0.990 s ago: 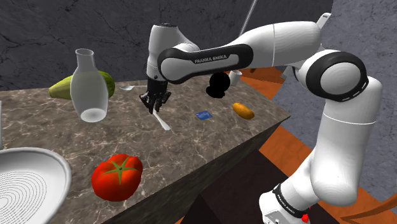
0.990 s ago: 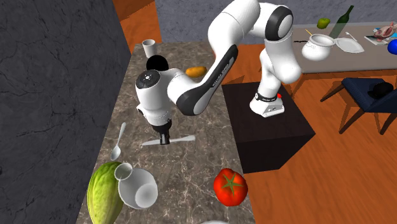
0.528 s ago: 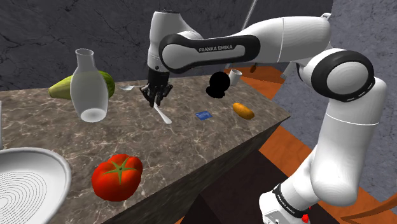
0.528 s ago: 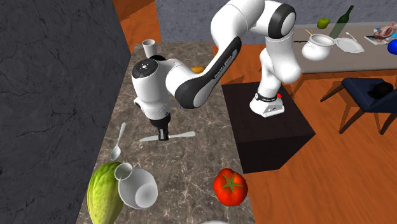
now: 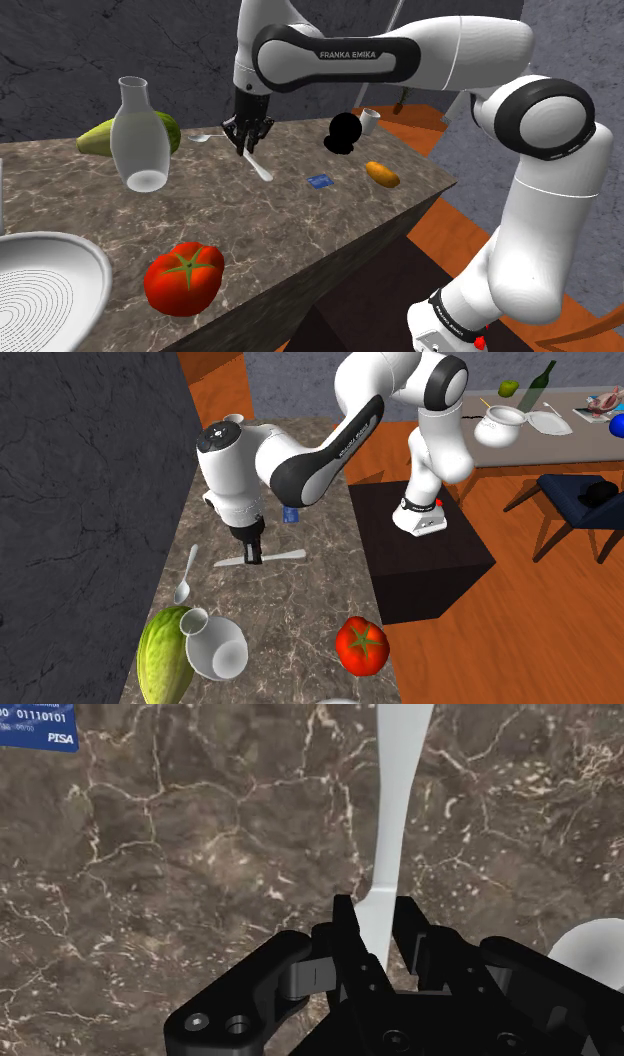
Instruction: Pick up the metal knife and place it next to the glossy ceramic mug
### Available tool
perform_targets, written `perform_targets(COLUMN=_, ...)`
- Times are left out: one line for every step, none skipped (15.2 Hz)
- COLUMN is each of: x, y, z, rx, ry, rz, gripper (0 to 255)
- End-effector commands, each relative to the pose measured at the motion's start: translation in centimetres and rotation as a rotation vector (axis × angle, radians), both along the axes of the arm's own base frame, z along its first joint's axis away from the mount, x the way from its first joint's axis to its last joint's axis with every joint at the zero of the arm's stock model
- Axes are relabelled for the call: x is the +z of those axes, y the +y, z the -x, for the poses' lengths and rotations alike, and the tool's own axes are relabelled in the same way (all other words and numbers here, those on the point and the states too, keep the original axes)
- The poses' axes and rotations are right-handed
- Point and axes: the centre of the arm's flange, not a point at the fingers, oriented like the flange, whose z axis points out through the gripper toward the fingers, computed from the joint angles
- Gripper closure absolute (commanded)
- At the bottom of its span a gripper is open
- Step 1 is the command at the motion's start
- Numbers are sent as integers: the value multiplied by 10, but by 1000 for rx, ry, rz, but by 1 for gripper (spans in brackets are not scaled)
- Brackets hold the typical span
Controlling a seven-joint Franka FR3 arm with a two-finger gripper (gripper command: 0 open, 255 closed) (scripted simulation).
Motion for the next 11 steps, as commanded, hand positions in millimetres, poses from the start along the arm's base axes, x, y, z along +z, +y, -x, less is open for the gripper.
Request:
perform_targets(x=12, y=0, z=2, rx=0, ry=0, rz=0, gripper=255)
perform_targets(x=17, y=0, z=2, rx=0, ry=0, rz=0, gripper=255)
perform_targets(x=22, y=0, z=2, rx=0, ry=0, rz=0, gripper=255)
perform_targets(x=28, y=0, z=2, rx=0, ry=0, rz=0, gripper=255)
perform_targets(x=33, y=0, z=2, rx=0, ry=0, rz=0, gripper=255)
perform_targets(x=38, y=0, z=2, rx=0, ry=0, rz=0, gripper=255)
perform_targets(x=44, y=0, z=2, rx=0, ry=0, rz=0, gripper=255)
perform_targets(x=49, y=0, z=2, rx=0, ry=0, rz=0, gripper=255)
perform_targets(x=54, y=0, z=2, rx=0, ry=0, rz=0, gripper=255)
perform_targets(x=59, y=0, z=2, rx=0, ry=0, rz=0, gripper=255)
perform_targets(x=65, y=0, z=2, rx=0, ry=0, rz=0, gripper=255)
